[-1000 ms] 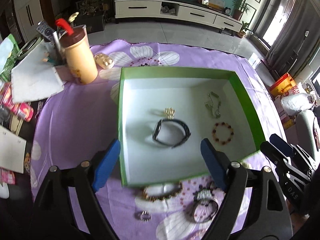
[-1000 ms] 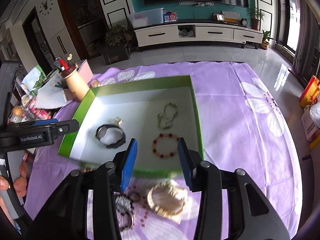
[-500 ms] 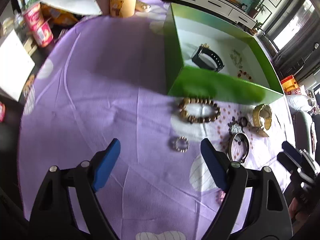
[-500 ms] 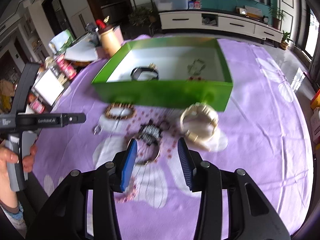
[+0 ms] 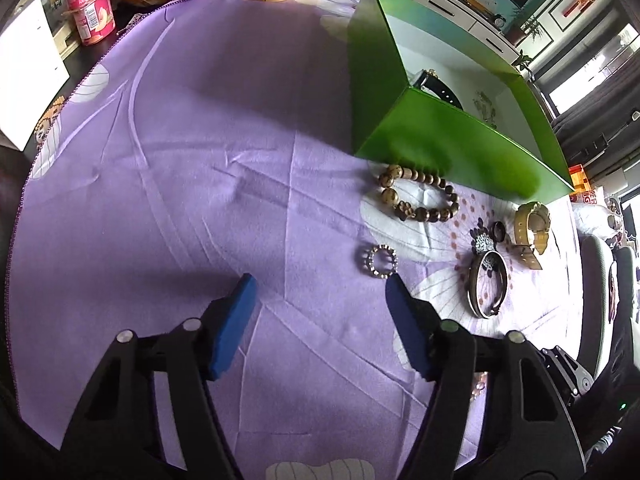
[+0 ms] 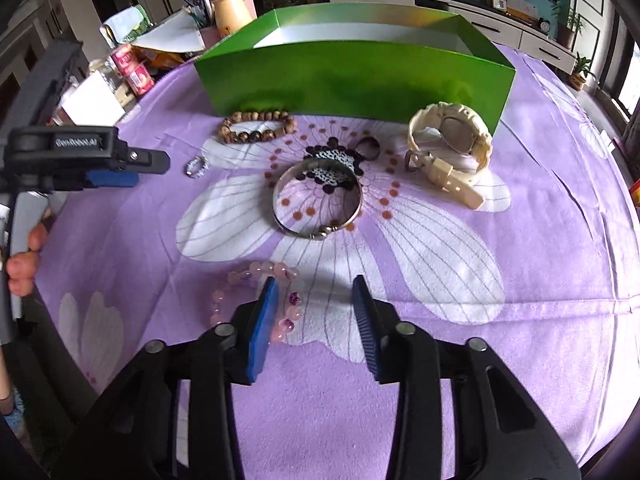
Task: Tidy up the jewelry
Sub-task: 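Move the left tool to the silver ring while the right tool reaches the pink bead bracelet, then grasp the silver ring with the left tool while the right tool grasps the pink bead bracelet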
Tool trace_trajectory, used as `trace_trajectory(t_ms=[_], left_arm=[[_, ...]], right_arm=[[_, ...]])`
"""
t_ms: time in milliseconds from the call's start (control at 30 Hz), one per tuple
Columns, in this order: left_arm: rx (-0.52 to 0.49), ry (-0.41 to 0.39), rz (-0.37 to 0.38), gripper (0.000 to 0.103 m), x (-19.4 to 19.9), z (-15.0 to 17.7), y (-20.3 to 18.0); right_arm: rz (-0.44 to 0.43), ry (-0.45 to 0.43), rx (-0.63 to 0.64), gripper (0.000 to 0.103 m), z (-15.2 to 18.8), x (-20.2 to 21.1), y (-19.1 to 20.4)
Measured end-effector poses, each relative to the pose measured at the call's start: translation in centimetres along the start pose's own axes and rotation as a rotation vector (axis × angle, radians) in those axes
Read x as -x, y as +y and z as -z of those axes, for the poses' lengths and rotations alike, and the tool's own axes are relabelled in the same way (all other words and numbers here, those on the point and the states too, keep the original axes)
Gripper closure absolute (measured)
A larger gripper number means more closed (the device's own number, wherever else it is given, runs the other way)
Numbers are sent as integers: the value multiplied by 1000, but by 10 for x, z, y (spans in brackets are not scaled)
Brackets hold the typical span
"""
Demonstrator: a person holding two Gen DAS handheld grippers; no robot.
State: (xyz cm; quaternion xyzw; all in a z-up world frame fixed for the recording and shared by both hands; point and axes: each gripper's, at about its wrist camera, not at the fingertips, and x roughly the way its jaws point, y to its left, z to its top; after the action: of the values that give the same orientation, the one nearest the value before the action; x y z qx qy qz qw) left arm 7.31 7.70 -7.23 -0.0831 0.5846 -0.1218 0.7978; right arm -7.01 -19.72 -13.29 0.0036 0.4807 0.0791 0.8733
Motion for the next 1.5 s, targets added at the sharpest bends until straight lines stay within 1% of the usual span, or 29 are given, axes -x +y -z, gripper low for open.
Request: trace_trajectory(t_ms=[33,100,133,167,267,300,367,433,500,567,767,900,1033,1100,1133,1167,1200,1333,1433,1500], left_arm=[[-1,5,-2,43,-2,-1,0],[-12,3,-18,45,-4,-4,-3],[-16,3,-22,45,-5,-5,-4],[-18,3,-24,46,-6,-6,-5],[-26,8,-19,49,-7,-9,-8],[-28,10,-6,51,-8,-9,-10],[-38,11,0,52,-8,-10,-14],[-60,13,-16,53,-11,-10,-21],[-79,17,-29,58,-15,-11,-27],[-96,17,-34,61,-17,-11,-33],[-142,20,-36,61,-21,-10,-46],[-186,9,-78,61,-26,-10,-58],[-260,-18,-157,61,-31,-6,-72],[-286,-26,-179,68,-32,-4,-74],[-289,-27,-177,70,-29,-4,-71],[-292,-29,-175,77,-29,-5,-70],[-294,-28,-171,83,-29,-6,-68],[-287,-19,-147,83,-27,-8,-64],[-241,1,-81,83,-25,-11,-59],[-237,-6,-80,83,-22,-10,-59]], right_arm=[[21,-5,15,72,-1,0,3],[60,-17,51,75,-1,-1,10],[62,-22,65,77,0,-1,12],[54,-27,73,85,0,-1,14],[52,-35,82,95,0,0,16],[49,-34,78,95,0,0,15],[37,-31,60,95,0,2,11],[36,-33,49,95,1,1,8],[34,-36,35,95,0,2,5],[31,-33,25,95,0,1,3],[16,-36,9,95,0,2,-2],[12,-34,10,95,-1,0,-2],[7,-35,2,95,-2,-1,-4],[7,-36,0,95,-2,-1,-4],[5,-36,0,95,-2,-1,-4],[5,-36,0,95,-2,-2,-4],[3,-36,-2,95,-2,-2,-5],[-11,-42,-16,95,-4,1,-6],[-23,-53,-24,95,-7,6,-8],[-28,-64,-23,95,-9,10,-8]])
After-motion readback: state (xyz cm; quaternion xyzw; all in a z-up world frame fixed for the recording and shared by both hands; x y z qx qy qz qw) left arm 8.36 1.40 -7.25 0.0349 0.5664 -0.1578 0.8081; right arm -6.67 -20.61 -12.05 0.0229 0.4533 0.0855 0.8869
